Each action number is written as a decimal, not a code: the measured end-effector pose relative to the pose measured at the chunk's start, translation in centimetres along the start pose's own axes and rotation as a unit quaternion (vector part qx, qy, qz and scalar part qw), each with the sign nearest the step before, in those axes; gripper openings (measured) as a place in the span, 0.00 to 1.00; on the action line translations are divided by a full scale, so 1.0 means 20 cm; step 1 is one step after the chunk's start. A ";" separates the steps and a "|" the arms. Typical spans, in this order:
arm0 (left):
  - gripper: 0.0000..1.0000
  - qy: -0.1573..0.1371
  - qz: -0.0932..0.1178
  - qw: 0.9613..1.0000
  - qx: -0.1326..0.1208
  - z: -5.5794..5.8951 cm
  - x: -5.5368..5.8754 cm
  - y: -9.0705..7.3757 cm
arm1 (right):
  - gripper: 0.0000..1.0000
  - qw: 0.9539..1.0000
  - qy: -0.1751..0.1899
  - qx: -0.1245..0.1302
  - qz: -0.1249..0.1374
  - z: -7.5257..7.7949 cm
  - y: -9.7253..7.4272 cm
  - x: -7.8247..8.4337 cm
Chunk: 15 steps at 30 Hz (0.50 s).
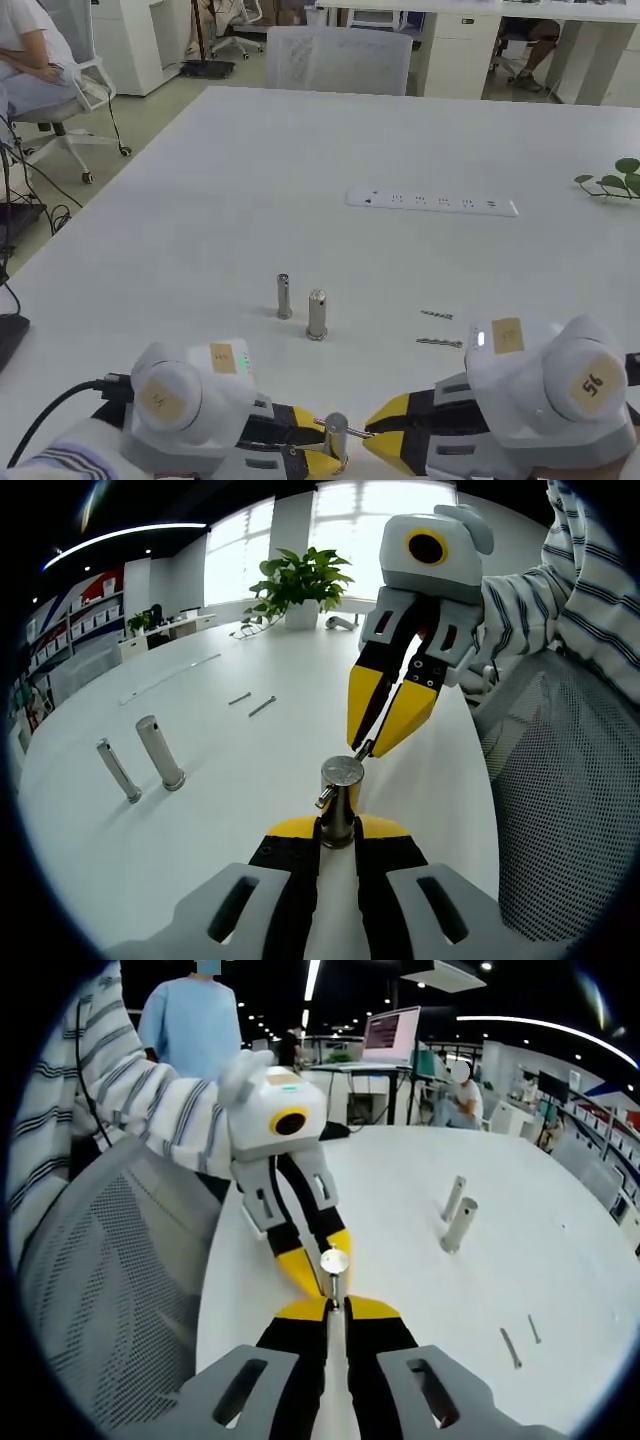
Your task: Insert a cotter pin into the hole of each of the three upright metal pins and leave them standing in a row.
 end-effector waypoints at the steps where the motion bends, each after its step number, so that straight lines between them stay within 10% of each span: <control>1: 0.11 0.001 -0.001 1.000 0.001 0.00 0.00 0.00 | 0.06 1.000 0.004 -0.001 -0.001 0.00 0.00 0.00; 15: 0.11 -0.005 0.000 1.000 0.003 0.02 0.00 0.00 | 0.05 1.000 -0.007 -0.013 0.001 0.00 0.00 0.01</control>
Point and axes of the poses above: the centre of the closed fingertips' face, and the gripper's own axes: y roughly forward along the fingers, z roughly to its right, x roughly out of its underside, the point moved 6 cm from there along -y, roughly backward along the fingers, and after that the axes turned 8 degrees about z, right-handed, at the moved point
